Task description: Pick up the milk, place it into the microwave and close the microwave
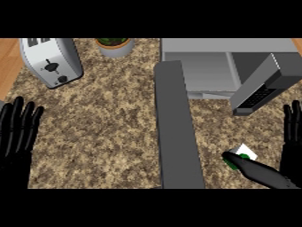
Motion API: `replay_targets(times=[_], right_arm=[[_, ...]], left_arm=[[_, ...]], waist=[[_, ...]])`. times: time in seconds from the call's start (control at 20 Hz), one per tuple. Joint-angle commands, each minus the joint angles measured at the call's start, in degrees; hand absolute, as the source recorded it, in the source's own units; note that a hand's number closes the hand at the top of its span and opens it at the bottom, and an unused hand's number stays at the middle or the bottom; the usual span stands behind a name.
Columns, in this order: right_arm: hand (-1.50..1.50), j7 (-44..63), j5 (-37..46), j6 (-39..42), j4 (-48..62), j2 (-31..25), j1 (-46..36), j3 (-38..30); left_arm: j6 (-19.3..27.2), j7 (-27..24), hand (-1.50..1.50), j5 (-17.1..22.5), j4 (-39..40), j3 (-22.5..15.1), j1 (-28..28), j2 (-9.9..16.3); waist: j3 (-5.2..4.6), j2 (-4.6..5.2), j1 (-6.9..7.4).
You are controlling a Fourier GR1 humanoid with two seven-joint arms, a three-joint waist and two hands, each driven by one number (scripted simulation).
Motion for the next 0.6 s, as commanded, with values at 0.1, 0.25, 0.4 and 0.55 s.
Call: replay_targets(times=[0.1,0.25,0.4,0.55], right_arm=[[-1.50,-9.2,-2.8,-1.1,7.3,0.2,4.8,1.3],[-1.50,-14.3,-2.3,-4.5,13.4,0.2,5.8,3.0],[-1.50,-14.1,-4.5,-1.5,12.4,0.2,8.1,0.3],[-1.50,-20.0,-5.2,-0.2,19.5,0.2,7.9,-1.8]], left_arm=[[-1.0,0.8,-1.50,0.5,-4.4,-1.0,4.1,0.1],[-0.1,1.8,-1.50,-0.1,-2.5,-1.4,0.5,-0.5],[-0.6,-2.2,-1.50,-1.0,-5.7,-3.3,8.5,-0.3],[-2.4,-2.6,-1.50,1.3,-5.6,-2.2,8.7,0.8]], waist=[[0.01,-0.02,0.01],[0.02,0.02,-0.08],[0.00,-0.04,0.05],[-0.01,-0.01,0.07]])
